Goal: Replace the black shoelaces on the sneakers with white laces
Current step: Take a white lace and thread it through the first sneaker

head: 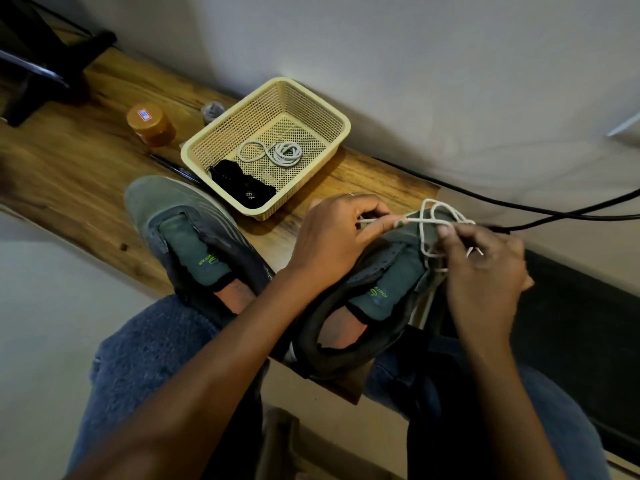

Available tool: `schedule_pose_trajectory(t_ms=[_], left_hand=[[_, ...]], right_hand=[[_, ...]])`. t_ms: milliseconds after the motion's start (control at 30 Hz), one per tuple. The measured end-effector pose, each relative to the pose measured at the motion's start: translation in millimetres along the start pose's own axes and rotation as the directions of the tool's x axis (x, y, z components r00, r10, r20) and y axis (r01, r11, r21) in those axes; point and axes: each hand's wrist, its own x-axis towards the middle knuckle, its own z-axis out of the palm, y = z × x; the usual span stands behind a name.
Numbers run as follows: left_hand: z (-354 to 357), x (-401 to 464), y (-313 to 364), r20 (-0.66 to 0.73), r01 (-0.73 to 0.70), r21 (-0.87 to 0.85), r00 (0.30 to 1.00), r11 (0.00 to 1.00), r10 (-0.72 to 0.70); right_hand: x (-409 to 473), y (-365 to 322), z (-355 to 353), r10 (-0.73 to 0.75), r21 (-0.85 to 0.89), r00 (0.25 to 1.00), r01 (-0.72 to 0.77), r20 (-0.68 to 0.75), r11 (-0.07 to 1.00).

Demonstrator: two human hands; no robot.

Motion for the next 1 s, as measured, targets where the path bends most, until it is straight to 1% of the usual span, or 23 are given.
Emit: schedule_pose_trajectory(t_ms=[33, 67, 167, 233, 300, 400, 433, 500, 567, 600, 633, 700, 767, 833, 900, 1000], left_hand=[[0, 0, -1, -0.008, 0.015, -0.004, 1.0, 1.0, -0.015], [-1, 1, 0, -0.011, 0.025, -0.005, 1.0, 1.0, -0.026], [2, 0, 1, 0.002, 0.051, -0.01, 0.999, 0.999, -0.051], [2, 0, 2, 0.034, 0.078, -0.034, 0.997, 0.996, -0.076], [0, 0, 4, 0.079, 0.084, -0.019, 0.993, 0.996, -0.083], [0, -2, 9, 0.168, 0.067, 0.052, 0.983, 0.996, -0.075], [0, -2, 12, 0.189, 0.061, 0.046, 0.979, 0.997, -0.069], [-2, -3, 14, 0.217, 0.045, 0.023, 0.975, 0.999, -0.049], [-3, -3, 16, 0.238, 0.026, 0.069, 0.97, 0.997, -0.042], [-3, -3, 18, 0.245, 0.014, 0.119, 0.969, 0.993, -0.043], [-3, -3, 19, 0.256, 0.005, 0.168, 0.965, 0.986, -0.049], [-3, -5, 20, 0.273, 0.004, 0.216, 0.96, 0.976, -0.065], [-2, -5, 19, 0.272, -0.012, 0.221, 0.961, 0.975, -0.05], [-2, -4, 17, 0.273, -0.026, 0.201, 0.962, 0.979, -0.03], [-3, -4, 17, 0.282, -0.004, 0.197, 0.958, 0.98, -0.053], [-3, -6, 19, 0.27, 0.025, 0.153, 0.961, 0.988, -0.066]], right_hand=[[3, 1, -5, 0.048, -0.008, 0.999, -0.049, -0.019, 0.999], [5, 0, -9, 0.066, -0.032, 0.998, -0.066, -0.013, 0.997], [3, 0, -8, 0.049, -0.09, 0.997, -0.044, 0.052, 0.995], [0, -3, -5, 0.036, -0.09, 0.997, -0.03, 0.074, 0.996], [-2, -8, -2, -0.054, -0.049, 0.992, 0.059, 0.115, 0.997], [-7, -7, 8, -0.238, -0.058, 0.949, 0.255, 0.207, 0.965], [-8, -5, 11, -0.267, -0.072, 0.941, 0.287, 0.208, 0.955], [-10, -2, 13, -0.274, -0.101, 0.95, 0.29, 0.148, 0.952], [-9, -1, 10, -0.27, -0.079, 0.959, 0.277, 0.083, 0.958], [-8, -2, 8, -0.304, -0.069, 0.95, 0.308, 0.069, 0.949], [-7, -2, 7, -0.351, -0.07, 0.933, 0.356, 0.079, 0.932], [-5, 0, 8, -0.398, -0.085, 0.904, 0.413, 0.153, 0.907], [-5, 3, 12, -0.4, -0.105, 0.891, 0.429, 0.216, 0.897], [-6, 6, 13, -0.366, -0.138, 0.899, 0.404, 0.24, 0.904], [-4, 7, 11, -0.337, -0.166, 0.914, 0.377, 0.226, 0.911], [-3, 6, 6, -0.337, -0.133, 0.92, 0.366, 0.2, 0.921]])
